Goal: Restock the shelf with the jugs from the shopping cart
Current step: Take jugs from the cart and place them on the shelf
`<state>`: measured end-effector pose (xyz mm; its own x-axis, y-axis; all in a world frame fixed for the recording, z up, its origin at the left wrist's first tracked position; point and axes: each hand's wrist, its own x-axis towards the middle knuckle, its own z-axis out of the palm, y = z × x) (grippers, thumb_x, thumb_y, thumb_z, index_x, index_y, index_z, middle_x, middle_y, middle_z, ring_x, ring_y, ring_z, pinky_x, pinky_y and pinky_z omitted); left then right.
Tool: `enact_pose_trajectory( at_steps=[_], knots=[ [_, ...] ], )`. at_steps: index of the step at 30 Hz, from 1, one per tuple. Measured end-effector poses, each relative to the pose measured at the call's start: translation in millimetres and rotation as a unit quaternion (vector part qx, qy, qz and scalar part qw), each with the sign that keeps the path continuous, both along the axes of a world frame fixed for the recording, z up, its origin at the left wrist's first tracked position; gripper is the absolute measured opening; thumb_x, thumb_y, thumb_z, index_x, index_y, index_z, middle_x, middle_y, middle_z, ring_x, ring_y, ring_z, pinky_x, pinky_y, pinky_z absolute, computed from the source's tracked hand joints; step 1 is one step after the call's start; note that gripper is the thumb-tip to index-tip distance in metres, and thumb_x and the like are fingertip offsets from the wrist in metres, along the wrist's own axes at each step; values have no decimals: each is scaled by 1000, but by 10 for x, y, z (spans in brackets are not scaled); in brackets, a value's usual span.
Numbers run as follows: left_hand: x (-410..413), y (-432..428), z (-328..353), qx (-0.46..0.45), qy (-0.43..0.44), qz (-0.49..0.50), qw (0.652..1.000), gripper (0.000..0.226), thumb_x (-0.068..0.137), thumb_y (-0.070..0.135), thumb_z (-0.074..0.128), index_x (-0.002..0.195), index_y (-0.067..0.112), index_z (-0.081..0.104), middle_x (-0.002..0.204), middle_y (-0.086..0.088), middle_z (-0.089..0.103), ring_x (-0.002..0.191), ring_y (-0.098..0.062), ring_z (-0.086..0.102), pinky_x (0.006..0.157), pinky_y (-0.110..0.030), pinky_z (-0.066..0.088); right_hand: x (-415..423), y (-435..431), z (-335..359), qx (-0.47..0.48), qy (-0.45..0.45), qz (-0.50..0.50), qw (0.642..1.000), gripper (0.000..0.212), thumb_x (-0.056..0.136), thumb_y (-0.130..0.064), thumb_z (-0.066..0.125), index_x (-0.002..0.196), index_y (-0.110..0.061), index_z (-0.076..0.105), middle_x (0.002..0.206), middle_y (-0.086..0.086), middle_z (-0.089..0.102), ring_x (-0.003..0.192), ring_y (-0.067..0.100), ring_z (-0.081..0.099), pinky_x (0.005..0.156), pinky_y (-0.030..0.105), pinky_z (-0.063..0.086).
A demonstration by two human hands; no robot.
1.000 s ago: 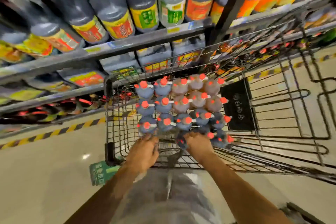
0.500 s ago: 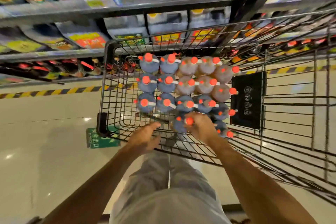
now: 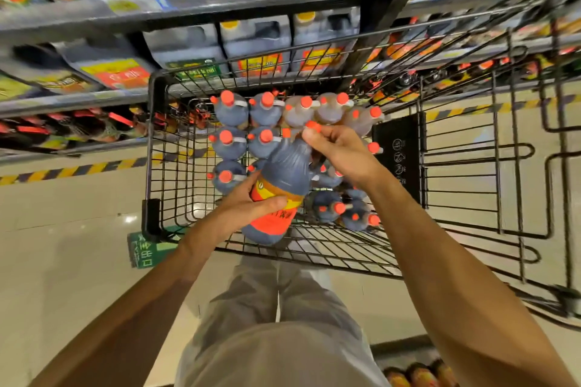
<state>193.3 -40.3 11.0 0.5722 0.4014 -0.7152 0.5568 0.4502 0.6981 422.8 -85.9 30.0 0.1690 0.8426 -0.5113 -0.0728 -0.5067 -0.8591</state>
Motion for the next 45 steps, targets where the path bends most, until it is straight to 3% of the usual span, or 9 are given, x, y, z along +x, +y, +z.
enact_pose_trajectory(
  at_steps=[4,10,13,19,29,33,35,39,45],
  knots=[
    [37,-130,-42,-26,-13,26,999,85,55,63,79,131,33,55,113,9,74,108,-14,69,94,-37,54,-69,-69,-94,-17,-12,-6,1000,35,103,-26,58,88,4,67,66,11,60,55,7,57,57,17,46],
    [-101,-309,-221,-47,-6,116,992,69,64,54,79,127,33,60,113,4,74,104,-17,71,90,-39,54,137,-731,-628,-118,-58,68,989,48,86,-45,78,121,-14,69,106,-4,73,97,7,67,95,33,53],
    [-168,-309,-317,-63,1,167,984,56,68,49,83,118,33,63,107,5,76,100,-20,72,85,-40,56,216,-1008,-882,-165,-212,249,931,68,73,-37,90,131,-12,63,120,2,69,113,24,66,100,46,52],
    [-250,-273,-456,-73,1,196,978,45,80,37,75,122,25,63,104,2,76,94,-18,73,73,-30,57,61,-959,-1228,-139,-392,379,827,37,90,-22,67,125,-10,66,121,18,68,112,38,64,91,42,51],
    [-384,-284,-578,-72,-41,221,972,52,89,35,65,134,12,53,111,-12,71,100,-31,70,81,-40,57,-402,-969,-1919,-3,-295,360,885,50,75,-40,80,116,-12,75,120,18,66,111,39,62,105,40,44],
    [-409,-277,-632,-79,-44,246,965,64,82,45,68,136,13,52,114,-13,69,103,-31,69,86,-46,56,-364,-1029,-2235,-5,-339,426,839,59,75,-55,70,131,-40,55,140,6,58,127,40,55,101,61,44],
    [-406,-269,-649,-72,-42,253,964,55,86,42,66,131,13,55,106,-9,71,96,-26,70,80,-42,56,-375,-1013,-2208,3,-341,455,823,69,71,-39,73,134,-45,45,145,4,55,129,42,52,99,66,43],
    [-408,-277,-660,-75,-55,244,965,34,96,30,54,124,12,55,93,-5,73,83,-23,72,70,-33,57,-444,-848,-2039,23,-378,480,791,73,78,-9,64,145,-33,50,155,5,45,124,45,46,98,60,41],
    [-419,-254,-655,-75,-42,249,965,44,93,35,59,128,8,53,97,-7,71,88,-25,71,71,-34,56,-440,-865,-2075,45,-440,477,759,80,66,-16,85,140,-24,54,140,7,56,110,41,54,85,54,51]
  ],
)
